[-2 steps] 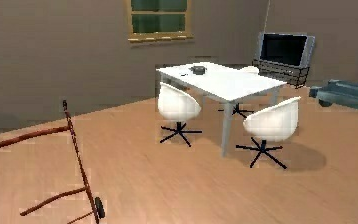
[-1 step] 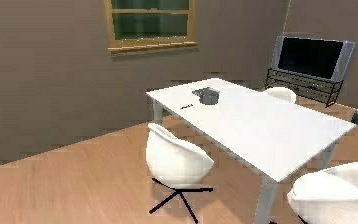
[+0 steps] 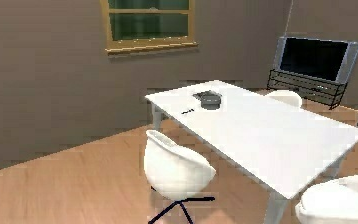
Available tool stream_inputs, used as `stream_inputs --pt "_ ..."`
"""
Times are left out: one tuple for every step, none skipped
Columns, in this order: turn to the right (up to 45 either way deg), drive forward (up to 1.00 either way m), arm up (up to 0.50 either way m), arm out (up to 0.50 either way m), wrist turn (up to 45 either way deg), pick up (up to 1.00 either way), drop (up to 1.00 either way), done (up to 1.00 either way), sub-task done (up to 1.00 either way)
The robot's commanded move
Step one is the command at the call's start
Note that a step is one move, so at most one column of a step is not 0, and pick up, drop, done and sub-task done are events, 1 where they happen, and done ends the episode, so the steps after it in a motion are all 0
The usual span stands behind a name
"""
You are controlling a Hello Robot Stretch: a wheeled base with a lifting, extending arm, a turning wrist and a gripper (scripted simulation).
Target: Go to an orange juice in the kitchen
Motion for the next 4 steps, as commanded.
stream_inputs --pt "-24.0 0.0 0.0 0.0 0.0 0.0 0.0 0.0 0.0" --pt "0.0 0.1 0.0 0.0 0.0 0.0 0.0 0.0 0.0" --pt "0.0 0.45 0.0 0.0 0.0 0.0 0.0 0.0 0.0" --pt "-12.0 0.0 0.0 0.0 0.0 0.0 0.0 0.0 0.0"
